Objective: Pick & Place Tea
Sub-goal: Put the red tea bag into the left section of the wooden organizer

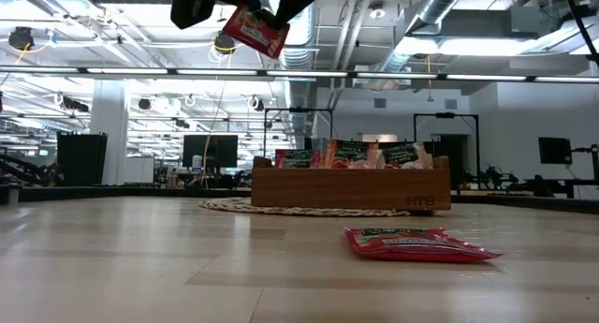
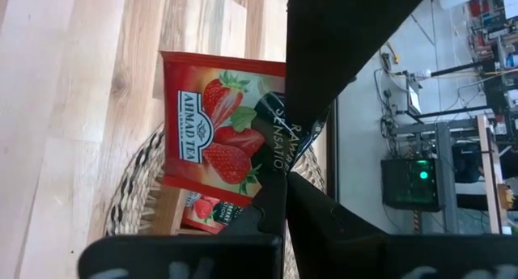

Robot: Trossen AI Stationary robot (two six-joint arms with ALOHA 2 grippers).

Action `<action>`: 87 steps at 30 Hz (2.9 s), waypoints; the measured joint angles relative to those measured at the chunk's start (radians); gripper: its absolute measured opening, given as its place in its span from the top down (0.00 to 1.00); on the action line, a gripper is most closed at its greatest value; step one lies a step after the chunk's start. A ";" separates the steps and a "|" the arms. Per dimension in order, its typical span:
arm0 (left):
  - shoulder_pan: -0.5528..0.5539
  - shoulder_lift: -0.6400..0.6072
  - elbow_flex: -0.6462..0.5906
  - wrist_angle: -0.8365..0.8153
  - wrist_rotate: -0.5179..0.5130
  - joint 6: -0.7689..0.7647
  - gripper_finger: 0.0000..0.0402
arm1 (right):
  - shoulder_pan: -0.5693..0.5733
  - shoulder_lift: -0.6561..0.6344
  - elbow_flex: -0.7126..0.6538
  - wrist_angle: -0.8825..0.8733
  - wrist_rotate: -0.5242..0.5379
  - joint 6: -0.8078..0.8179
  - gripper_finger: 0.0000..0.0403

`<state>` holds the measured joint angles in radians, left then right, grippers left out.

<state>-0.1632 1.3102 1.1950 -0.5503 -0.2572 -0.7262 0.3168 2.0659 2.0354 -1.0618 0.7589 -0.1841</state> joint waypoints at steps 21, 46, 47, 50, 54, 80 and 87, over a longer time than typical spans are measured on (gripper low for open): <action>0.000 0.001 0.000 0.000 -0.149 0.093 1.00 | 0.029 0.000 0.000 -0.204 0.145 0.042 0.53; 0.154 0.152 -0.475 0.857 -0.011 0.447 1.00 | 0.160 -0.235 -0.024 -0.503 -0.133 0.674 0.51; 0.160 0.156 -0.475 0.870 -0.005 0.457 1.00 | 0.162 -0.239 -0.024 -0.504 -0.133 0.681 0.51; 0.185 0.163 -0.475 0.875 0.036 0.472 1.00 | 0.166 -0.237 -0.024 -0.502 -0.135 0.682 0.52; 0.216 0.177 -0.476 0.866 0.050 0.486 1.00 | 0.168 -0.230 -0.024 -0.502 -0.136 0.682 0.52; 0.285 0.269 -0.474 0.935 0.131 0.530 1.00 | 0.168 -0.229 -0.025 -0.500 -0.145 0.683 0.52; 0.286 0.269 -0.474 0.901 0.113 0.530 1.00 | 0.167 -0.229 -0.025 -0.500 -0.145 0.682 0.52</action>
<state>0.1226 1.5795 0.7208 0.3504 -0.1438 -0.1963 0.4843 1.8374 2.0106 -1.5620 0.6140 0.4984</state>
